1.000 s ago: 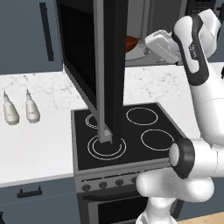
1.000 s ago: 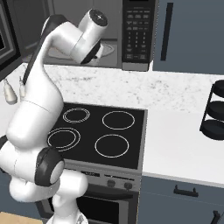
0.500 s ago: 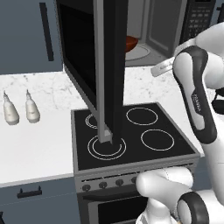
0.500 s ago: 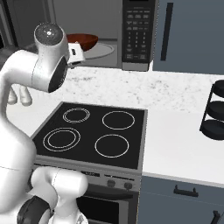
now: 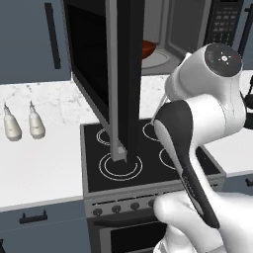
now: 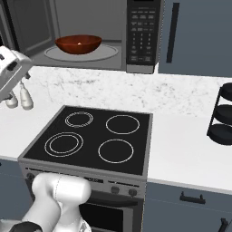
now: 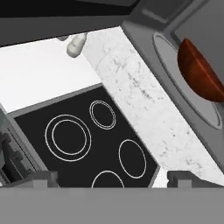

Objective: Open the microwave, place the bowl with waffle inside the microwave, then close the microwave door and turn it on.

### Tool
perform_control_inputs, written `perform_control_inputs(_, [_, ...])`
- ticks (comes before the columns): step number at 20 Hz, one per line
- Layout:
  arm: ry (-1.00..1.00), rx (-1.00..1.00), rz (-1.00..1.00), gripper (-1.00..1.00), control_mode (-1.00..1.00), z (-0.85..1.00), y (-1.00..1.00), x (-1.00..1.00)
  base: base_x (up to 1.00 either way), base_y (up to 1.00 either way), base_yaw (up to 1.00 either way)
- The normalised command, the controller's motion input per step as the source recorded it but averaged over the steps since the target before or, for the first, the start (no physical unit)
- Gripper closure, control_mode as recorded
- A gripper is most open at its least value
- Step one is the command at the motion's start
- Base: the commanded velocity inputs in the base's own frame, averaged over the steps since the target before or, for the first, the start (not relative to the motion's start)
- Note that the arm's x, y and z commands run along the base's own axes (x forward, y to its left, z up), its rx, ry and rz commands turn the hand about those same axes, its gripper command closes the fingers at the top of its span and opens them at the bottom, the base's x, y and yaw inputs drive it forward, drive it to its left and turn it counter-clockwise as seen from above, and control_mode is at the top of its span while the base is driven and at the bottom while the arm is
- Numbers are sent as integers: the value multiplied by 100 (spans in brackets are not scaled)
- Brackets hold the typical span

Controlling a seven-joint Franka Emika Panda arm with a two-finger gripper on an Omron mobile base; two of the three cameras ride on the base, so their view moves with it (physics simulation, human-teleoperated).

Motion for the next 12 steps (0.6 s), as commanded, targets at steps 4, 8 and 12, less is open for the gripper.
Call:
perform_control_inputs(4, [15, -39, 0, -100, -100, 24, 58, -100, 0, 0, 0])
perform_control_inputs(8, [4, -36, 0, -100, -100, -21, 63, -100, 0, 0, 0])
perform_control_inputs(12, [-12, -32, 1, -100, -100, -29, 78, -100, 0, 0, 0])
